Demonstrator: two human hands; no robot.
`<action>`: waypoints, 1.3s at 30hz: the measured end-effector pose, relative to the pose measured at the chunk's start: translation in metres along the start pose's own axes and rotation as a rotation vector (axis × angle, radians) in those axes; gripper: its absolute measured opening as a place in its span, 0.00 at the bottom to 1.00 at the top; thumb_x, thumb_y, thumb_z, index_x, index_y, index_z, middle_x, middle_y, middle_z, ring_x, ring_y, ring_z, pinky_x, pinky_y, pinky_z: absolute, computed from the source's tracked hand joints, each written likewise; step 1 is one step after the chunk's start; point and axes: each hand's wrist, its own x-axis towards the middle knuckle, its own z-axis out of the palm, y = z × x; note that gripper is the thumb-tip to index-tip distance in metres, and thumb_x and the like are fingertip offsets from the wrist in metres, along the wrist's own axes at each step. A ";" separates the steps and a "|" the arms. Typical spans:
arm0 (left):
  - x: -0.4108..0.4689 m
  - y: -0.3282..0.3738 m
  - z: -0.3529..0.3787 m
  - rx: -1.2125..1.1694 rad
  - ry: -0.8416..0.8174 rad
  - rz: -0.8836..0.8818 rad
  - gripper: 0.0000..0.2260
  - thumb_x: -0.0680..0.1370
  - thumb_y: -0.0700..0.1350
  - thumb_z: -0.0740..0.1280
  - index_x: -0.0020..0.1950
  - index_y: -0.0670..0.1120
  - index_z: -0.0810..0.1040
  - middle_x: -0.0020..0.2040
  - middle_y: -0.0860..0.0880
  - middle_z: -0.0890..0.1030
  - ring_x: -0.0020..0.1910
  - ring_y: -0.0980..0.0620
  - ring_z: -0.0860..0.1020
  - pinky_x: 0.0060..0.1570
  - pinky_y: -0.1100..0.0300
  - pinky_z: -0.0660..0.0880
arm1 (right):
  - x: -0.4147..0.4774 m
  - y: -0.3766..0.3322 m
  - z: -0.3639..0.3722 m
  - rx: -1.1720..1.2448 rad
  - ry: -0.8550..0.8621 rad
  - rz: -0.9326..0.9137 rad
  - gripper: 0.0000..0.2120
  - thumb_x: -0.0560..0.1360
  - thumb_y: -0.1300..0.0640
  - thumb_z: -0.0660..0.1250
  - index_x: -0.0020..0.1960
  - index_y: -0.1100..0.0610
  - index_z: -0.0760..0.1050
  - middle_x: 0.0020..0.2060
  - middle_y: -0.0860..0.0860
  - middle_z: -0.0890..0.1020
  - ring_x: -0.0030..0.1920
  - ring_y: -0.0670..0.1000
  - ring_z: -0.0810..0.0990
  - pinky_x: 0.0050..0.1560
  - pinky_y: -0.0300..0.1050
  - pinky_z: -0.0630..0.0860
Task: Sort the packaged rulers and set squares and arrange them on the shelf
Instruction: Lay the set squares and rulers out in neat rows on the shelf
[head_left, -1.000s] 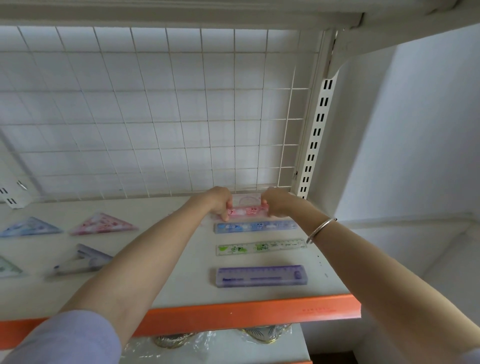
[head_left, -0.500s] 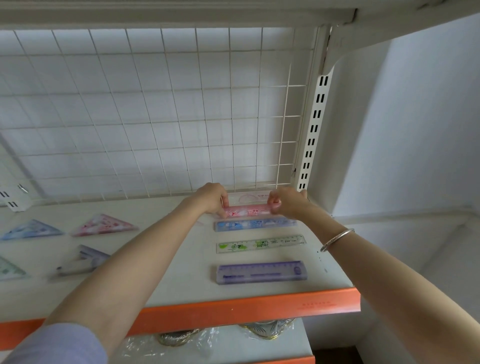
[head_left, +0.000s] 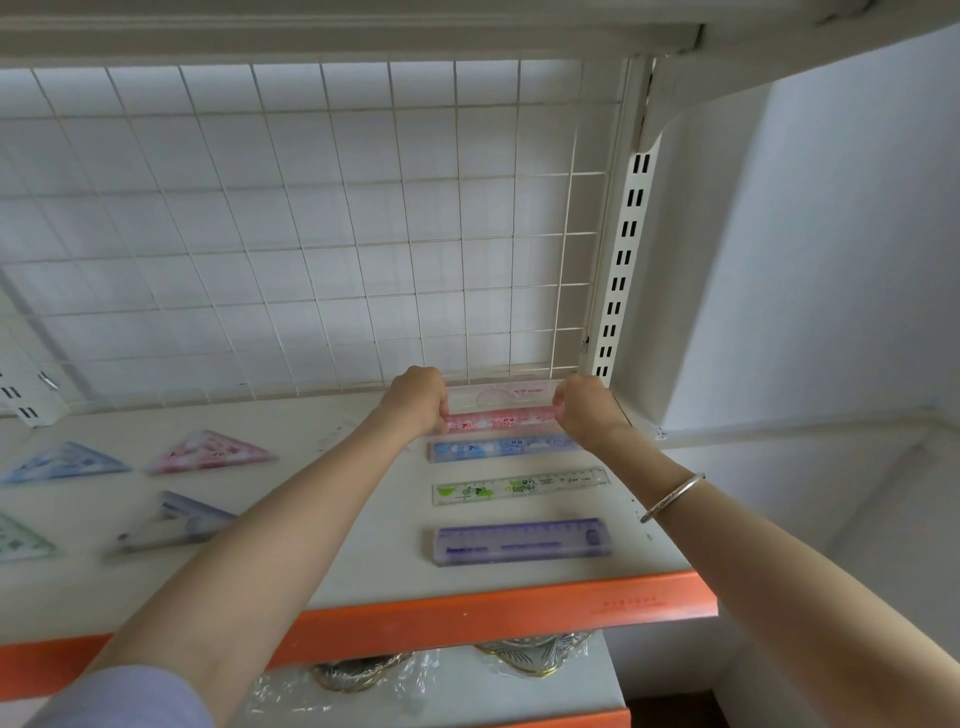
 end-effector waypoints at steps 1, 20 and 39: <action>0.000 0.001 0.002 0.006 0.005 -0.005 0.09 0.71 0.38 0.74 0.51 0.42 0.84 0.50 0.45 0.83 0.50 0.45 0.80 0.47 0.60 0.73 | -0.001 -0.001 0.001 0.000 -0.001 0.011 0.11 0.76 0.70 0.61 0.54 0.64 0.78 0.50 0.59 0.82 0.48 0.56 0.82 0.49 0.45 0.79; 0.014 -0.011 -0.001 -0.129 -0.135 -0.019 0.12 0.74 0.39 0.73 0.56 0.41 0.82 0.51 0.42 0.84 0.32 0.55 0.77 0.51 0.62 0.74 | 0.013 0.007 0.001 0.123 -0.056 -0.028 0.13 0.78 0.67 0.60 0.57 0.59 0.80 0.56 0.56 0.81 0.51 0.53 0.80 0.55 0.43 0.76; 0.023 -0.005 0.005 -0.037 -0.183 0.044 0.07 0.71 0.46 0.73 0.44 0.50 0.76 0.43 0.49 0.74 0.42 0.49 0.73 0.44 0.60 0.68 | 0.014 0.007 -0.006 0.075 -0.195 -0.153 0.20 0.73 0.55 0.70 0.63 0.59 0.75 0.58 0.53 0.79 0.55 0.52 0.78 0.57 0.42 0.72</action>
